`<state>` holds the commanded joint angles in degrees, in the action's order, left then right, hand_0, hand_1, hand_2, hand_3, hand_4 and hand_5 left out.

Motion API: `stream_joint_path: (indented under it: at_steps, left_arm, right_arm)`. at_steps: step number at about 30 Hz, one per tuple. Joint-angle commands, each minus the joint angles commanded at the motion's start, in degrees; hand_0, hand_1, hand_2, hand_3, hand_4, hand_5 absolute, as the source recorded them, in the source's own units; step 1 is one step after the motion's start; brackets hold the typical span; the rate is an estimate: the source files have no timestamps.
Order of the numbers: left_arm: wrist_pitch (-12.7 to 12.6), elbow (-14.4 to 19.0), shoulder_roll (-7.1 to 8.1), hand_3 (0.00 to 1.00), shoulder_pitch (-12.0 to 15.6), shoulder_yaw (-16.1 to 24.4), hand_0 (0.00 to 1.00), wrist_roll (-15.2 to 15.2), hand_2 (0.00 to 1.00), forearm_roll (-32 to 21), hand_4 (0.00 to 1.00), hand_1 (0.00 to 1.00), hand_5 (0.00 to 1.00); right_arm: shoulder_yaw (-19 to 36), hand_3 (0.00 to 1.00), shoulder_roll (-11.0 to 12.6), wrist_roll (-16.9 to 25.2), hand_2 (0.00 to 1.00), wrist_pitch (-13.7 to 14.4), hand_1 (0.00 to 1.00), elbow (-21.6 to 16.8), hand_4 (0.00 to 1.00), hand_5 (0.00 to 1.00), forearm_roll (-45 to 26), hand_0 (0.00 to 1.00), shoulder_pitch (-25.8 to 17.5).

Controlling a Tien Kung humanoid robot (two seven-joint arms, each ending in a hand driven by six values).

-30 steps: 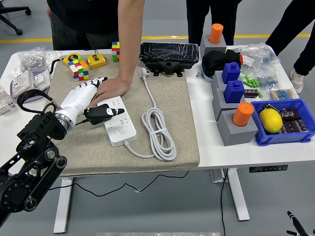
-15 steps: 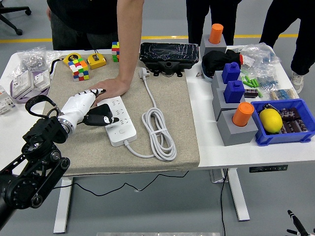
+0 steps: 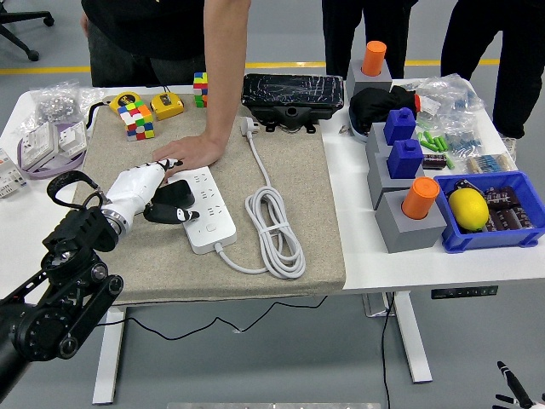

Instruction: Pick up the plug,place it near the board,insert it into the board,press the button

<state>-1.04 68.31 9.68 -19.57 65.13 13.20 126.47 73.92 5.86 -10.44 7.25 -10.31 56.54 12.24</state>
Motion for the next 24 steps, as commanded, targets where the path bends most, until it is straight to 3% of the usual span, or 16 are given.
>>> stream_joint_path:
  at_steps: [24]
  left_arm:
    - [-0.8, -1.6, -0.18, 0.774, -0.1, -0.1, 0.639, -0.4, 0.727, 0.0, 0.998, 0.712, 0.290]
  right_arm:
    - [-0.1, 0.733, 0.0, 0.1, 0.712, 0.1, 0.728, 0.0, 0.998, 0.937, -0.1, 0.779, 0.0]
